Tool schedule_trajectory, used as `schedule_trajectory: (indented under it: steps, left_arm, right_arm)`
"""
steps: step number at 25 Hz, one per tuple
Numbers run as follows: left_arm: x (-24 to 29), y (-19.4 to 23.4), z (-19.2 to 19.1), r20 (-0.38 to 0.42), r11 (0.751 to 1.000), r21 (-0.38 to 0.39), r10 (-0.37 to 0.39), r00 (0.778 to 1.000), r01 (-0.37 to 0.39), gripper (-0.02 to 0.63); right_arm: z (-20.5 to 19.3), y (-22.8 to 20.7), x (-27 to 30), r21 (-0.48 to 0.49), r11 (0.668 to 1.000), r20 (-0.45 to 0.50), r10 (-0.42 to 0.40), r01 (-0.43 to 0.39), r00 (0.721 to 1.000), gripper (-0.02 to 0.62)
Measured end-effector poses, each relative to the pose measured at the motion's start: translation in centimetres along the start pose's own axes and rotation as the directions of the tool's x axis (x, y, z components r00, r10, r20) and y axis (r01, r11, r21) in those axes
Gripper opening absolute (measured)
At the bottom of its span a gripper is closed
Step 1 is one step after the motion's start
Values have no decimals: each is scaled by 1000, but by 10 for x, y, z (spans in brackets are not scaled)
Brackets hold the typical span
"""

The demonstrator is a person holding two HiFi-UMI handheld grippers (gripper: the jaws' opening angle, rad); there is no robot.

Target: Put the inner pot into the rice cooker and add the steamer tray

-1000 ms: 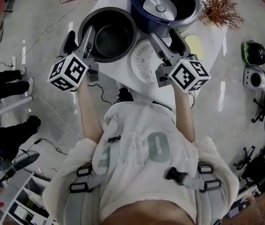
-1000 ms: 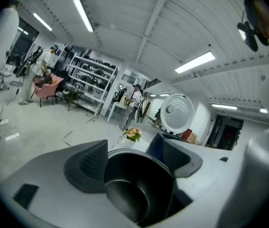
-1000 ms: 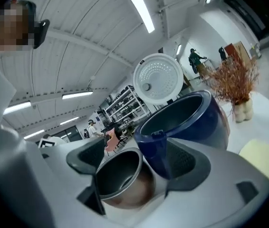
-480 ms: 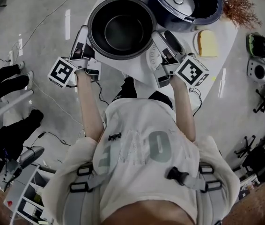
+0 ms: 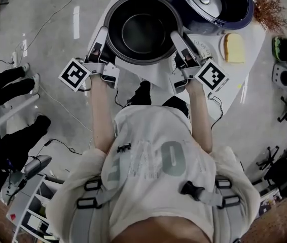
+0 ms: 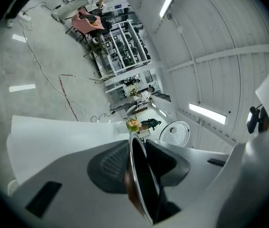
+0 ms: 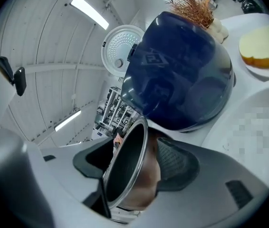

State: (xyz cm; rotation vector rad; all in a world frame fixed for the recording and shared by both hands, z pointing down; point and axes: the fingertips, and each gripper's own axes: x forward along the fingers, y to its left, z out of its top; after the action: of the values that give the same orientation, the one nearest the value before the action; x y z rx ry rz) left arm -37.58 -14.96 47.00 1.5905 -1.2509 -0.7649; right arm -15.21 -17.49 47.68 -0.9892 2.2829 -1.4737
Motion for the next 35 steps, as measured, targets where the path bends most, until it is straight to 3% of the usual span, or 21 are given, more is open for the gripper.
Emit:
schedule_trajectory:
  steps: [6,10,22,35]
  left_arm:
    - [-2,7,1,-26,999,23,28,999,-27,73]
    - [-3,12,2,-39,999,25,42,998,-41,46]
    - [-10,6,-2,-27,999,9,38,999,-38,38]
    - [-22,-59,38,84,992,116,-68,994,58,35]
  right_arm:
    - [-1,-8,0,11,999,18,-42,42,999,183]
    - [-3,-16,-1,29,996,38,-87,86,996,65]
    - [0,-13,-5,-29,994,27,-105,105,994,37]
    - [36,65,3,-199,979,65,47,-33,997,40]
